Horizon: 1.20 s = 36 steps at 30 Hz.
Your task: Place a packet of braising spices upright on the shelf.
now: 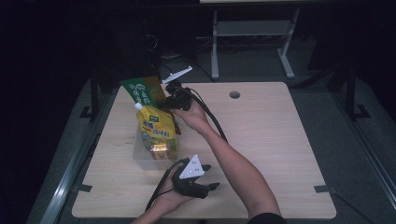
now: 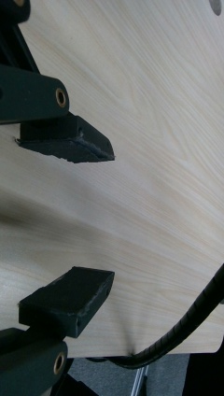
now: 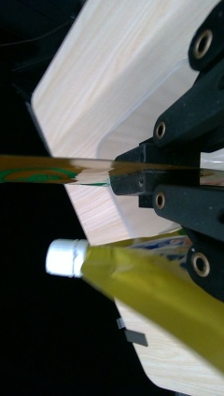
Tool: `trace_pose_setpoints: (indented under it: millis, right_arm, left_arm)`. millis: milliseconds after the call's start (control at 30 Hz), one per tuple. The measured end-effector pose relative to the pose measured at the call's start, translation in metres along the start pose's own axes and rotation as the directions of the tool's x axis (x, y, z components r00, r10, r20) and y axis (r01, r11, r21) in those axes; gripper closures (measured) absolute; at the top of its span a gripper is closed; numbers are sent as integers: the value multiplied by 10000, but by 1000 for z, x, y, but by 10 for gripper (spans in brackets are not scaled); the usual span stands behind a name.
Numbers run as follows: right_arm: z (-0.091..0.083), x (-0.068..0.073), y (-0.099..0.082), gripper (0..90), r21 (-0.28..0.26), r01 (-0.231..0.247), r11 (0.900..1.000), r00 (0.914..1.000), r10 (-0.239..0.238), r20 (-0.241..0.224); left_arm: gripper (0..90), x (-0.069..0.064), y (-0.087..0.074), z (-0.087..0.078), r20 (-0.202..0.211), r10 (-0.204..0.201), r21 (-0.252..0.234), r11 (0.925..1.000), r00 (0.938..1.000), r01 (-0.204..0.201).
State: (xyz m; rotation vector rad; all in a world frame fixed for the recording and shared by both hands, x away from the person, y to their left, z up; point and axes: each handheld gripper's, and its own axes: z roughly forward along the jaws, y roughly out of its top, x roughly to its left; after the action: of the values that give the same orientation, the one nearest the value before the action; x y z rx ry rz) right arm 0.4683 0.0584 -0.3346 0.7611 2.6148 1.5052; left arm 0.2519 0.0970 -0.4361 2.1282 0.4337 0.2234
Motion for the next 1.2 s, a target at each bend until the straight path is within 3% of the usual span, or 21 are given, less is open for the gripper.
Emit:
trace_pose_setpoints:
  millis: [200, 400, 833, 1200]
  right_arm:
    - [-2, 1, 0, 897, -655, -38, 9978, 9997, 22, -242]
    - [-2, -5, -6, 897, -1044, -64, 9945, 9999, 52, -111]
    - [-3, -11, -8, 897, -1146, -65, 9934, 9998, 42, -204]
    - [9, -12, -24, 896, -942, -30, 9956, 9997, 8, -233]
  left_arm:
    - [354, -1, 0, 1, 64, -37, 20, 10000, 10000, 37]
    - [354, 0, -1, 0, 64, 37, 34, 10000, 10000, -37]
    - [353, 0, -1, 1, 80, 57, 73, 10000, 10000, -57]
    - [353, 0, -1, 1, 76, 33, 58, 10000, 10000, -34]
